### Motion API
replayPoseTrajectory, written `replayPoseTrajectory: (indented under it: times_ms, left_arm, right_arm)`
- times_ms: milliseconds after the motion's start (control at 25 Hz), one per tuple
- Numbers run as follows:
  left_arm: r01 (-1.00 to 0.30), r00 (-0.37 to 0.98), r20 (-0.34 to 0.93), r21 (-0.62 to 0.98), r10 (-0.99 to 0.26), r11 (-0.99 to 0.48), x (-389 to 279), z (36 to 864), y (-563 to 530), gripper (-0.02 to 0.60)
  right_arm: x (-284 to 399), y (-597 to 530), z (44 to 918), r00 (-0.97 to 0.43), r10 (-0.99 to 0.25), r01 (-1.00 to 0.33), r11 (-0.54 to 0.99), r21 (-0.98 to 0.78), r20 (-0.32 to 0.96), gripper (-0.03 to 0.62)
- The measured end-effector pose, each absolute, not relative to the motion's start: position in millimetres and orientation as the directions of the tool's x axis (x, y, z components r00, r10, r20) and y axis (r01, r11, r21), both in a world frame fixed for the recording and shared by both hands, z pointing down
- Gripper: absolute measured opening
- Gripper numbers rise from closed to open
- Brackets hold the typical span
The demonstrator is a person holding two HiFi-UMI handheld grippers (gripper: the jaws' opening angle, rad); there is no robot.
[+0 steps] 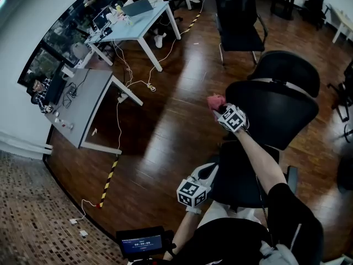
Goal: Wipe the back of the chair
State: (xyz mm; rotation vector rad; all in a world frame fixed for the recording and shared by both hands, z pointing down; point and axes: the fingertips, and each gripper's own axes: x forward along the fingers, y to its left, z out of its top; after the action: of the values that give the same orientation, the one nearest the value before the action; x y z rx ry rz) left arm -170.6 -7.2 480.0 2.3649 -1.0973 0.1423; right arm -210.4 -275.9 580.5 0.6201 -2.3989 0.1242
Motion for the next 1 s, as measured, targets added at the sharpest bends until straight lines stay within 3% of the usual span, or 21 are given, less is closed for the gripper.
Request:
replayPoseTrajectory:
  times_ms: [240,1000]
  left_arm:
    - [-0.739,0.664,0.328,0.419,-0.671,-0.527,-165.7,489.8,-2.3,-0.011]
    - [-0.652,0.758,0.358,0.405,-0.545,-0.641,-71.0,485.6,-8.2,-0.01]
  right_arm:
    - [-143.3,-309.4,599.3,-0.584,-0.512,-0.654,0.756,0.008,0.63,0.043]
    - [1.6,-304.9,599.1,-0.511,-0.608,-0.767,0.641,-0.003,0.608,0.043]
